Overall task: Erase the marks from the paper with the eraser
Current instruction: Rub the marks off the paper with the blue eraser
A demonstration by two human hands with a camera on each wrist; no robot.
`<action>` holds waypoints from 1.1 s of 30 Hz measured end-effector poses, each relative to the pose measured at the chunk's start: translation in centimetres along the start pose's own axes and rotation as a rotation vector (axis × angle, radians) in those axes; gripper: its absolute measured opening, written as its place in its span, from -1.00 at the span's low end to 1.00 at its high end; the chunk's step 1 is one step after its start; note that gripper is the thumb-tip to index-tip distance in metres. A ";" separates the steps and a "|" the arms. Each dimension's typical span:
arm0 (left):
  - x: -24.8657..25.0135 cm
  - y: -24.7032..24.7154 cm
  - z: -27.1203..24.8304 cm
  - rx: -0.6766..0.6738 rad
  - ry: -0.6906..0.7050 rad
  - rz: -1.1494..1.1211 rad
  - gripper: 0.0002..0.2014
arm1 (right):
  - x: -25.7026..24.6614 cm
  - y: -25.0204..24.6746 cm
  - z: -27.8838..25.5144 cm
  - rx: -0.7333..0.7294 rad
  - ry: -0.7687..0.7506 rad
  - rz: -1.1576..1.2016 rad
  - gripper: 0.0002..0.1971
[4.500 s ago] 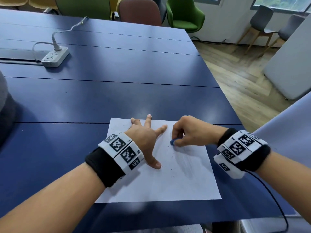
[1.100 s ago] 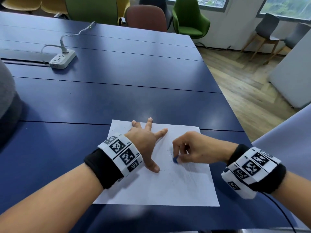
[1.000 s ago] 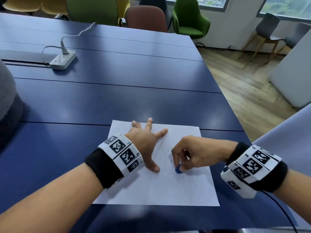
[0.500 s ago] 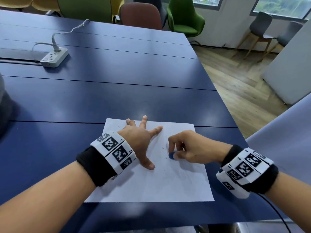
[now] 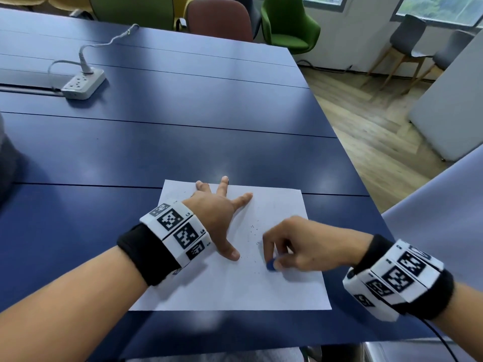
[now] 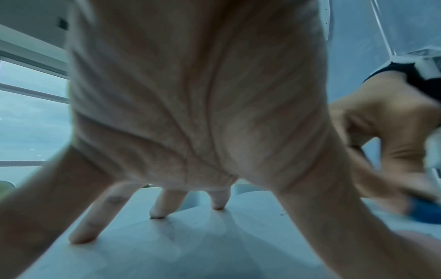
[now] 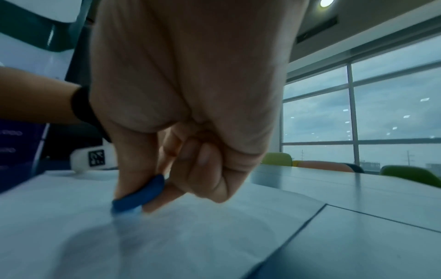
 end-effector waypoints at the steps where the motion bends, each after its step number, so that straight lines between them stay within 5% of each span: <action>1: 0.0 0.0 0.1 -0.001 0.000 0.001 0.34 | 0.3 -0.5 0.0 0.054 0.006 0.021 -0.92; 7: 0.0 0.1 0.0 -0.004 -0.004 0.007 0.34 | -1.6 2.4 0.0 -0.137 -0.059 -0.042 -0.87; 11: 0.1 0.1 0.1 -0.001 -0.005 0.012 0.34 | 0.1 -0.7 0.6 0.065 0.000 -0.023 -0.86; 16: 0.1 0.1 0.2 -0.003 -0.006 -0.003 0.34 | -1.7 1.8 0.4 -0.095 -0.060 -0.091 -0.82; 20: 0.1 0.0 0.2 -0.004 -0.001 0.005 0.35 | -0.3 -1.2 0.9 0.063 -0.004 -0.066 -0.82; 25: 0.0 0.1 0.2 -0.005 -0.007 0.001 0.35 | -0.9 1.4 0.3 -0.161 0.004 -0.079 -0.82; 31: -0.1 0.1 0.2 -0.010 -0.010 0.000 0.35 | 2.8 -6.3 1.9 0.237 0.083 -0.018 -0.96; 33: -0.1 0.1 0.3 -0.005 -0.013 0.002 0.36 | 3.1 -5.9 1.7 0.255 0.078 0.024 -0.97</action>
Point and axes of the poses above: each hand's wrist, its own z-axis towards the middle knuckle, its own y-axis out of the palm, x = y × z, the point moved 9 cm from there along z, towards the middle knuckle, and after that the axes turned 14 degrees about -x, right-handed, at the moved point
